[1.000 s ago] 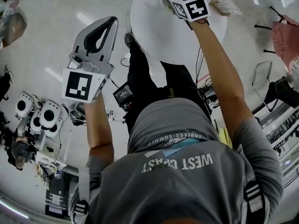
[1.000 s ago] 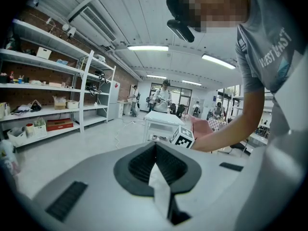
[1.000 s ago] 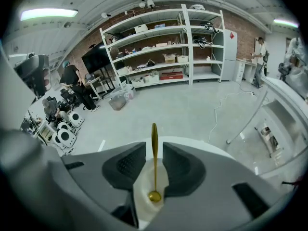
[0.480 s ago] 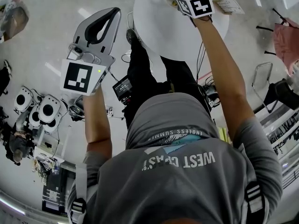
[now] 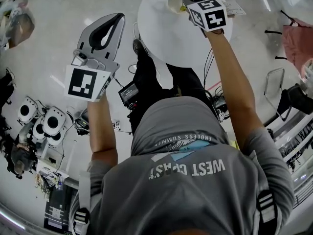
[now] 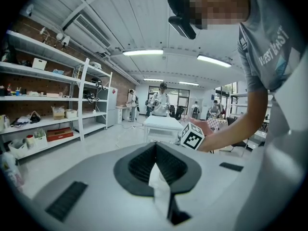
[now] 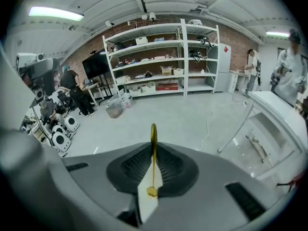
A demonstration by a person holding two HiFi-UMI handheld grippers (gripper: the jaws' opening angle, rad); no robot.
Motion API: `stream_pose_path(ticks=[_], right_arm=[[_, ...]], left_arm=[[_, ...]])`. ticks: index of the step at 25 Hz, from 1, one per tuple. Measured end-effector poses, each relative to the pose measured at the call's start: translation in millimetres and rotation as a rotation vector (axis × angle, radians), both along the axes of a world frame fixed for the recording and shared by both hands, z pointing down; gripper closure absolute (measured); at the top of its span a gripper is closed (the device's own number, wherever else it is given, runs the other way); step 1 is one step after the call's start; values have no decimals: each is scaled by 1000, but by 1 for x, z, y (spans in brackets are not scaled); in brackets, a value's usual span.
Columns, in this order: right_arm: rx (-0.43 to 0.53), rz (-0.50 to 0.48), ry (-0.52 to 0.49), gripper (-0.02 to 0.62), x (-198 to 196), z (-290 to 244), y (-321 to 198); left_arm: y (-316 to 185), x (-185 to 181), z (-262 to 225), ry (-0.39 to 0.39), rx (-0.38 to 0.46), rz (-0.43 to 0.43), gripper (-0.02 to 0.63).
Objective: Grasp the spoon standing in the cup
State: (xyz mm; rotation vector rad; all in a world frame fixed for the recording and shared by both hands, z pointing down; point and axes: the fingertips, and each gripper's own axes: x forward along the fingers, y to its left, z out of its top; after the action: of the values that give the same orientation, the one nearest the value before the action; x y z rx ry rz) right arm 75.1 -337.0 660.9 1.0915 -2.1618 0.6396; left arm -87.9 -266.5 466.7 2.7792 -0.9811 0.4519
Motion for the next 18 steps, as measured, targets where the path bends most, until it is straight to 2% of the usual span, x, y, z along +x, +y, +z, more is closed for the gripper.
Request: stream_pose_path(ticks=[18], right_arm=[[238, 93, -63, 568, 36, -152, 50]], left_arm=[[36, -2, -67, -3, 116, 31, 601]])
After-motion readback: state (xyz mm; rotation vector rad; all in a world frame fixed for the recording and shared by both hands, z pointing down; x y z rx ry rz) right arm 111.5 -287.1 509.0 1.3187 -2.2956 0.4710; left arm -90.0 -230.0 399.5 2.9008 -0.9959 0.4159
